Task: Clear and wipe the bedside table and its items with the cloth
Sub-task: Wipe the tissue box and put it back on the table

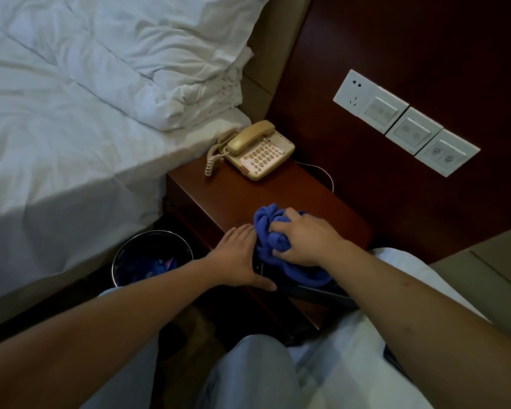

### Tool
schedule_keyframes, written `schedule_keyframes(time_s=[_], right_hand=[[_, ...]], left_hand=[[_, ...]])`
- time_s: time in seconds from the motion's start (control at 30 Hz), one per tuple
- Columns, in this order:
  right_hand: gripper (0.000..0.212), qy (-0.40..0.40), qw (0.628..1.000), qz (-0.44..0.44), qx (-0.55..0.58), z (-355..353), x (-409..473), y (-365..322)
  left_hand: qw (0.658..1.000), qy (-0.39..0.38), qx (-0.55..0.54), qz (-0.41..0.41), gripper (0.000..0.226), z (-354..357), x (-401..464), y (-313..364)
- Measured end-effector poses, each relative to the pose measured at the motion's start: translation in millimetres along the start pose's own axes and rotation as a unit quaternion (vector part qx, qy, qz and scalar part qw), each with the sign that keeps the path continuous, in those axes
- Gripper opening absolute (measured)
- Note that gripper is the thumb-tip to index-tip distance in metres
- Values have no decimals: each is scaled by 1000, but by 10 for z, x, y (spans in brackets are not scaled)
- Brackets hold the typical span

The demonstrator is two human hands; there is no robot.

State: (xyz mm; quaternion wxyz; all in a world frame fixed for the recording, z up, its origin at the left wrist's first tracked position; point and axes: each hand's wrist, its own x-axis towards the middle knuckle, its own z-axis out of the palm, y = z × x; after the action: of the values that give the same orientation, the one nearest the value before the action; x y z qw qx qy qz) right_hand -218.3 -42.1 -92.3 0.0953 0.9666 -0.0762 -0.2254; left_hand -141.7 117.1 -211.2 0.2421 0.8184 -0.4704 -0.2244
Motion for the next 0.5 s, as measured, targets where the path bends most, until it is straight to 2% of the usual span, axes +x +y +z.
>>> schedule_keyframes(time_s=[0.1, 0.27, 0.4, 0.5], right_hand=[[40, 19, 998, 36, 46, 71, 183, 71], [51, 9, 987, 107, 116, 43, 414, 114], [40, 37, 995, 55, 78, 128, 186, -12], [42, 20, 996, 41, 78, 212, 68, 175]], left_hand=[[999, -33, -28, -1, 144, 43, 86, -23], [997, -36, -63, -6, 144, -13, 141, -11], [996, -42, -80, -7, 136, -110, 113, 47], [997, -46, -66, -21, 139, -145, 103, 88]])
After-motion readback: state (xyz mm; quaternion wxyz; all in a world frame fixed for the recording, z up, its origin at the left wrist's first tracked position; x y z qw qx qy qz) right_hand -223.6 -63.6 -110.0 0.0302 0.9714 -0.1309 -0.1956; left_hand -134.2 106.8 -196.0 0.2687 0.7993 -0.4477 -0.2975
